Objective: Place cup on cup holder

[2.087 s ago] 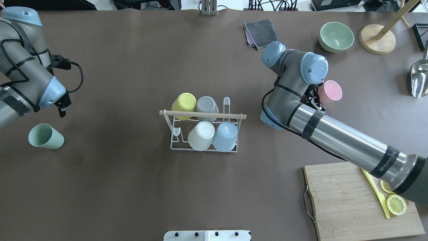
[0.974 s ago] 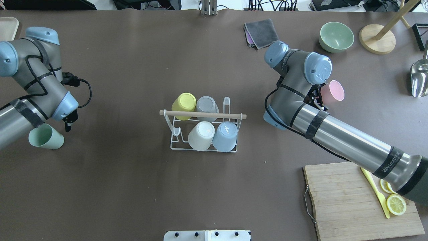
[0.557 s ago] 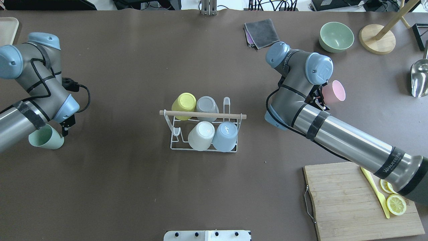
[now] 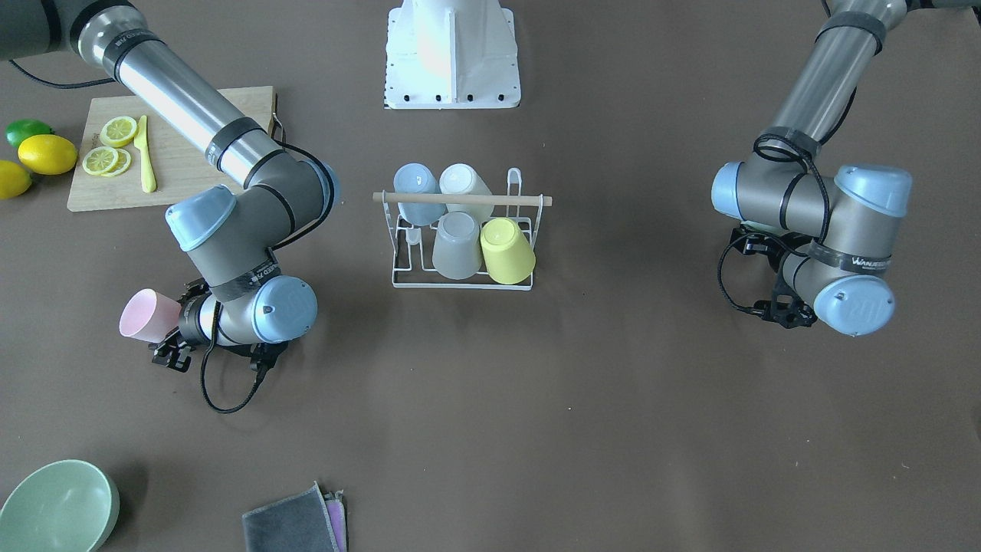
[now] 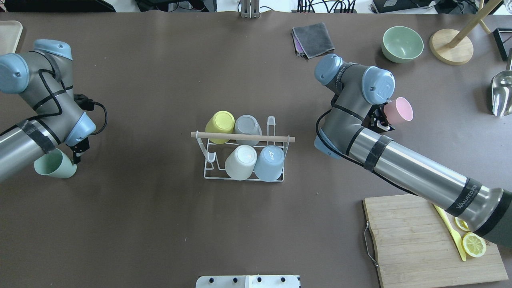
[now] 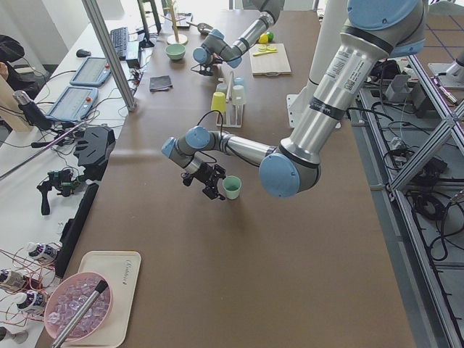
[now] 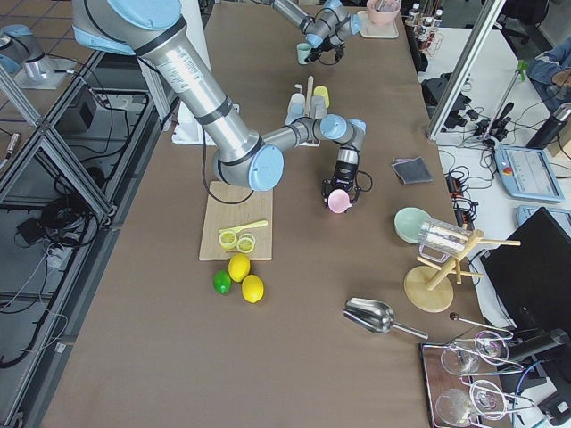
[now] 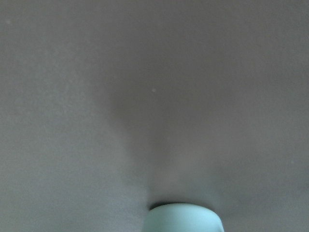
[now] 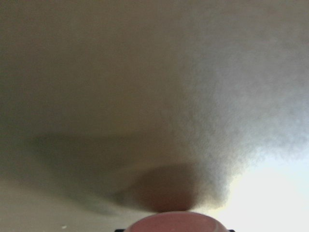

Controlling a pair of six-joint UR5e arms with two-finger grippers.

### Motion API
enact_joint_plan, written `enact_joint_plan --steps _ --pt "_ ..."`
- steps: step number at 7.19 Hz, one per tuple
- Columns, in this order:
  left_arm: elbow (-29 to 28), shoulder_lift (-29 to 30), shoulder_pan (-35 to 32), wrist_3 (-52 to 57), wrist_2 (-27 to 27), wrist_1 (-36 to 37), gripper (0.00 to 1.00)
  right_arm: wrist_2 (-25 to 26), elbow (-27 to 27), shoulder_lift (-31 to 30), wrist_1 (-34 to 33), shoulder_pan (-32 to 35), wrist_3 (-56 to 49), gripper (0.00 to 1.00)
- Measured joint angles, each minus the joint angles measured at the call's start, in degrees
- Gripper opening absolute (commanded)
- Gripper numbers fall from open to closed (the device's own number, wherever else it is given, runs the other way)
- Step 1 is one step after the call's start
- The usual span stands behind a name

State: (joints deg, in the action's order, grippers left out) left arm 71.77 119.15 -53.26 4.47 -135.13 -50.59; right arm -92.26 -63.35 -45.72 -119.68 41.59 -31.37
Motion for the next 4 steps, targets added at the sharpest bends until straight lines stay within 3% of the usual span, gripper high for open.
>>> enact_joint_plan --steps 4 --pt "-0.5 0.0 0.0 -0.1 -0.3 0.7 0.98 1.5 -0.2 0.2 -0.6 0.9 -0.8 0.00"
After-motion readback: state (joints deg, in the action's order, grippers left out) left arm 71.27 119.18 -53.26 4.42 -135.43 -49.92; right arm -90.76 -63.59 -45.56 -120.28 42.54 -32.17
